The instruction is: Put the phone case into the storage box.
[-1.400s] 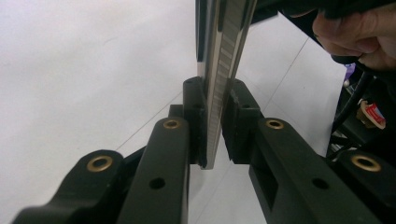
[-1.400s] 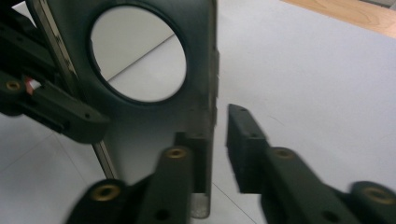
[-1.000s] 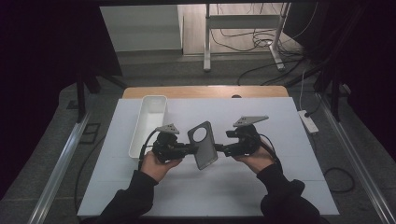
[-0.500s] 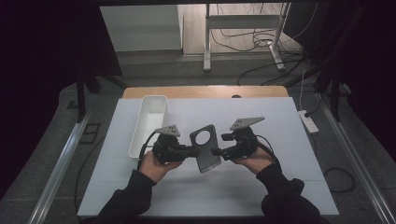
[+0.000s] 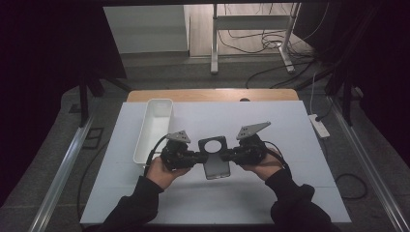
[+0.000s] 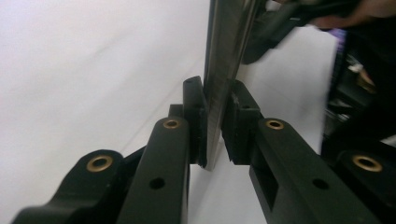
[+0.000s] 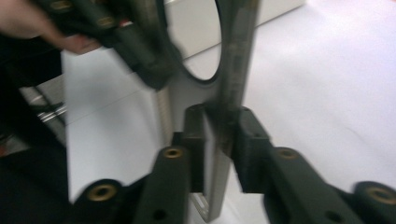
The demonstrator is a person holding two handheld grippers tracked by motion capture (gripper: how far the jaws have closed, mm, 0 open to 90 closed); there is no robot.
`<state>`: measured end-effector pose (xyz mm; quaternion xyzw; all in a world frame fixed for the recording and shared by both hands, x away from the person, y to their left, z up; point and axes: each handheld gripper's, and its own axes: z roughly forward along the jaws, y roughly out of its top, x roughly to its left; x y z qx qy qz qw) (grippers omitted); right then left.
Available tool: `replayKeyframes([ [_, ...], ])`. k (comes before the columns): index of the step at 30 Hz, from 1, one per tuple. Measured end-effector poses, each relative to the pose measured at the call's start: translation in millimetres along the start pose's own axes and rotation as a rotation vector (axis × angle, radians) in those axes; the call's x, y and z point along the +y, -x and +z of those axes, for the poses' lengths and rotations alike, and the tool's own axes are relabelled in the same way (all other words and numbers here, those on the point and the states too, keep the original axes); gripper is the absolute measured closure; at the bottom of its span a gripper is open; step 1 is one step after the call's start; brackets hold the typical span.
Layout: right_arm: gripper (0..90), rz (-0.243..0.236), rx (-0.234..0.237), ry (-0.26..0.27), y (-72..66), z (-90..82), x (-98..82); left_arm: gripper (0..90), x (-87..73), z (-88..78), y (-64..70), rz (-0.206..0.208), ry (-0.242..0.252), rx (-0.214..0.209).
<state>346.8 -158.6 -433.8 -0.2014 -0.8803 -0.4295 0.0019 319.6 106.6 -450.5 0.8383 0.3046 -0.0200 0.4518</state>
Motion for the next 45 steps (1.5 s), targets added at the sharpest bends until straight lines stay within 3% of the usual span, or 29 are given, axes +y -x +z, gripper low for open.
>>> replayKeyframes([
  [5,80.6,0.0,-0.039,0.001,-5.6,0.0,2.0,74.5,0.7,1.1,1.5,-0.008,0.015,0.039],
  [7,80.7,-0.011,-0.086,-0.001,-8.0,0.5,2.9,61.8,0.7,0.6,2.3,-0.002,0.025,0.056],
  [9,80.7,-0.019,-0.114,-0.005,-8.8,0.4,2.6,58.5,0.9,-0.1,2.6,-0.002,0.027,0.067],
  [12,80.6,-0.019,-0.156,-0.004,-9.2,-1.2,2.0,45.4,1.1,-1.0,2.4,-0.002,0.037,0.092],
  [19,80.6,0.018,-0.22,-0.001,-8.9,-3.5,-0.4,23.7,-0.2,-0.3,3.0,0.007,0.048,0.151],
  [25,80.6,0.052,-0.258,0.005,-9.8,-4.7,-2.5,11.6,-0.9,-0.2,2.1,-0.001,0.058,0.207],
  [31,80.6,0.081,-0.286,0.015,-12.4,-4.1,-3.3,2.6,-1.9,-2.0,-0.1,-0.013,0.059,0.232],
  [38,80.5,0.099,-0.3,0.033,-17.6,-1.7,-2.6,8.5,-2.5,-3.1,-0.6,-0.03,0.061,0.247],
  [43,80.5,0.107,-0.297,0.042,-20.7,0.2,-1.9,31.4,-3.1,-4.9,0.2,-0.032,0.07,0.221],
  [45,80.5,0.109,-0.296,0.043,-22.2,1.9,-1.7,35.7,-3.2,-5.0,1.2,-0.029,0.073,0.215],
])
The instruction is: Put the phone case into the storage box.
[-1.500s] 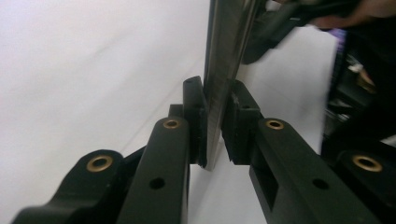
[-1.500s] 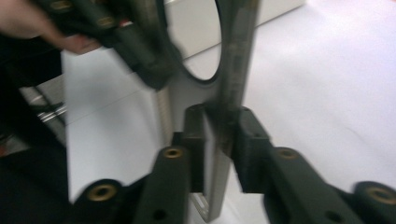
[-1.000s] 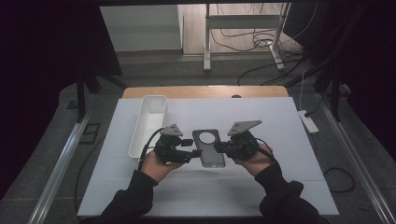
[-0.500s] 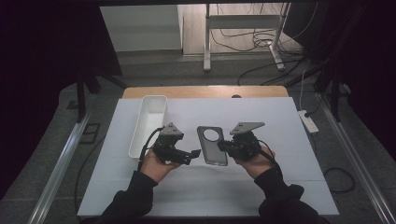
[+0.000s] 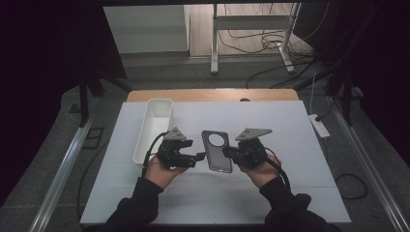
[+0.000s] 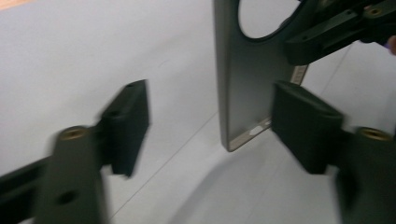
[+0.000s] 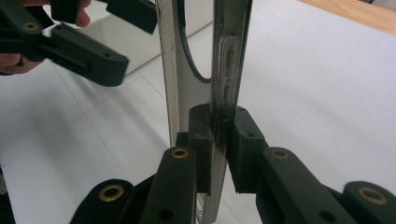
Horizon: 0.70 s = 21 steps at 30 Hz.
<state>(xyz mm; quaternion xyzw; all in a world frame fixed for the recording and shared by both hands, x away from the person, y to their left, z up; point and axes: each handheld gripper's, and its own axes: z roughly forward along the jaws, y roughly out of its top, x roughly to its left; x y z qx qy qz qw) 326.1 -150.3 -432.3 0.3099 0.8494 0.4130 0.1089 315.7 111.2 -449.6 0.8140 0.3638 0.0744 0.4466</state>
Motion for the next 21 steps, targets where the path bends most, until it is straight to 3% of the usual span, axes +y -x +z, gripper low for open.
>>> replayKeyframes([
  [1,80.5,0.002,0.006,0.001,-1.7,1.2,0.1,43.3,-0.2,0.0,0.7,0.001,0.001,-0.002],
  [8,80.6,0.002,0.018,0.004,-8.3,3.8,0.5,62.1,-0.1,1.2,2.4,0.003,-0.011,-0.026],
  [11,80.5,-0.005,0.028,0.003,-12.5,5.3,0.6,76.5,-0.9,2.6,2.8,-0.004,-0.019,-0.021],
  [16,80.4,-0.011,0.024,-0.004,-14.9,6.2,0.1,82.3,-2.3,1.9,-1.9,-0.049,-0.026,-0.047],
  [19,80.0,-0.001,0.034,-0.005,-14.6,7.0,-1.2,84.2,-2.0,1.2,-2.1,-0.056,-0.024,-0.041],
  [21,79.4,0.009,0.057,-0.006,-14.3,7.5,-2.0,86.1,-1.6,-0.1,-2.9,-0.088,-0.009,-0.031],
])
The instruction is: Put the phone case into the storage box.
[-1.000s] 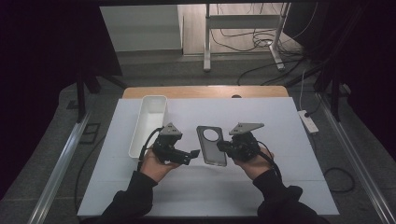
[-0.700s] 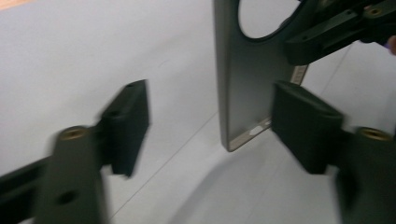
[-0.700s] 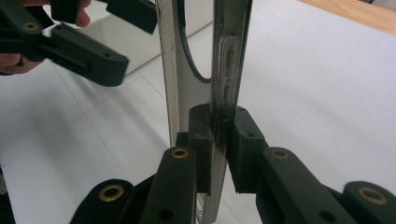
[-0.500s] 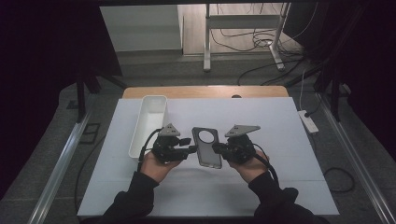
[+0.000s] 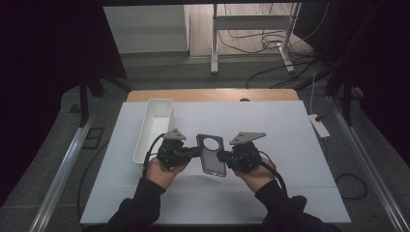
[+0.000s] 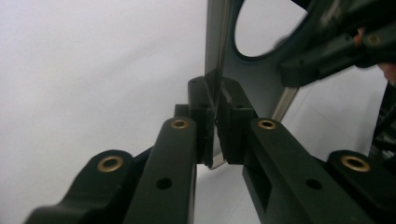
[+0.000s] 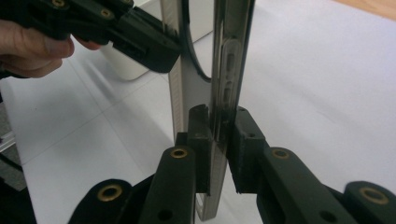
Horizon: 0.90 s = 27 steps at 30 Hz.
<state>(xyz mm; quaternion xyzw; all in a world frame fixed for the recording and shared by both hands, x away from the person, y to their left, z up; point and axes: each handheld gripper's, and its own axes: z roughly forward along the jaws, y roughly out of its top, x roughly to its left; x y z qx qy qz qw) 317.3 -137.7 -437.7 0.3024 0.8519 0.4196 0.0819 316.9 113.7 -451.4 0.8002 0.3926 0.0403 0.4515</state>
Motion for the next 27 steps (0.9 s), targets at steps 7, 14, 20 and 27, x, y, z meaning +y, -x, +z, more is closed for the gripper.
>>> replayKeyframes([
  [7,68.3,-0.05,0.039,-0.014,-11.4,6.0,0.9,88.7,0.5,0.7,1.4,-0.006,-0.012,0.058],
  [14,56.4,-0.04,0.032,-0.014,-6.5,2.0,0.0,88.7,2.8,-4.5,-1.0,-0.019,0.004,0.097],
  [20,48.3,-0.057,0.031,-0.016,-6.2,-5.0,-2.3,88.7,5.2,-7.9,-2.5,-0.022,0.007,0.113],
  [27,41.1,-0.041,0.025,-0.03,0.0,-16.5,-6.4,88.6,8.1,-13.7,-5.2,-0.012,0.013,0.12],
])
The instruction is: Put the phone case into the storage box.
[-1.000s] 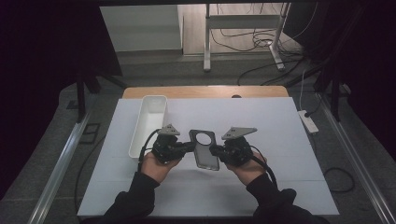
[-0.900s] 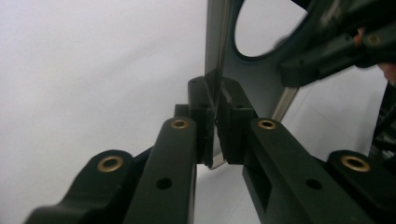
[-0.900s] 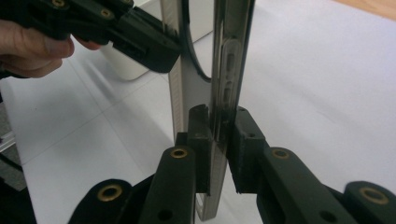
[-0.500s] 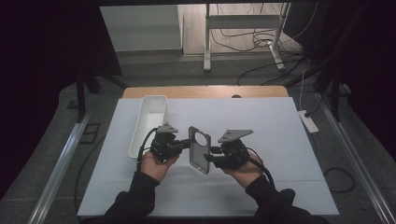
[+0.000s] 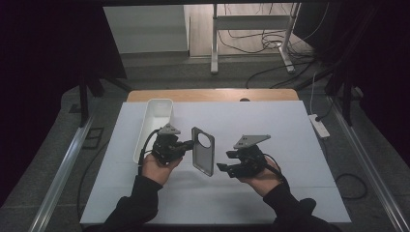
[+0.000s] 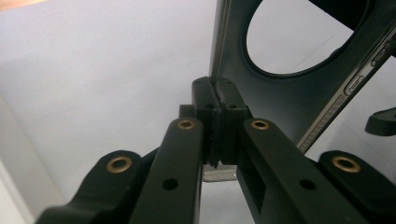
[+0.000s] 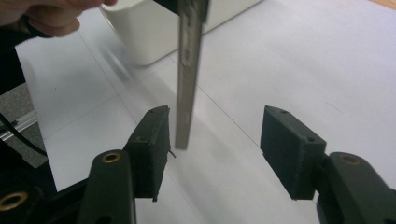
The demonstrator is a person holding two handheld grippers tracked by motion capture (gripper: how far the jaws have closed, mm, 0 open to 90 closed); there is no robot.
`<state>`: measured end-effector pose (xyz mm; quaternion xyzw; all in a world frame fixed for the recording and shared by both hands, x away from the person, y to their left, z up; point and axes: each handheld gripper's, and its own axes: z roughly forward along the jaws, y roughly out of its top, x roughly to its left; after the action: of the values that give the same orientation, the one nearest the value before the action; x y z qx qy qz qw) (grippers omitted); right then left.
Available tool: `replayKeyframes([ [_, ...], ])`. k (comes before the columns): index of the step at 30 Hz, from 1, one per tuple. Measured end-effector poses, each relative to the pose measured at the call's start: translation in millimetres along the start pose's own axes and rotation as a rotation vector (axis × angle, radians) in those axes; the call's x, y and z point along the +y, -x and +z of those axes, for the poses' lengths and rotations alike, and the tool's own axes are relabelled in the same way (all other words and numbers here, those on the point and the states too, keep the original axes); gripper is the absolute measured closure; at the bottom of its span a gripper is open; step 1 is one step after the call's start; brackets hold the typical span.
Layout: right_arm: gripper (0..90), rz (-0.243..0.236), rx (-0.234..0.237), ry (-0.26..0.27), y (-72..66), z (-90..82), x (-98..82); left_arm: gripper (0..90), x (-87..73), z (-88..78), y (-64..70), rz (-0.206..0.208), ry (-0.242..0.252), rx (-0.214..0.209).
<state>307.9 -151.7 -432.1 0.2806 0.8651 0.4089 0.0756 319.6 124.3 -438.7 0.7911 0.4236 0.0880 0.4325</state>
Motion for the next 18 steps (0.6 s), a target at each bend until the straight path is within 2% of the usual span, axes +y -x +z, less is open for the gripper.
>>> replayKeyframes([
  [7,34.6,0.018,-0.017,0.007,7.5,-13.0,-6.4,88.7,2.3,-2.7,-3.2,0.007,-0.003,-0.001],
  [10,28.3,0.03,-0.034,0.012,12.2,-20.5,-11.9,88.7,4.6,-4.1,-6.3,0.002,-0.005,-0.007],
  [13,25.1,0.046,-0.032,0.013,15.9,-24.7,-16.4,88.7,6.4,-4.7,-8.5,0.004,-0.008,-0.001],
  [18,24.2,0.046,-0.034,0.006,17.2,-28.1,-20.2,88.6,8.2,-5.2,-11.8,0.001,-0.013,0.012],
])
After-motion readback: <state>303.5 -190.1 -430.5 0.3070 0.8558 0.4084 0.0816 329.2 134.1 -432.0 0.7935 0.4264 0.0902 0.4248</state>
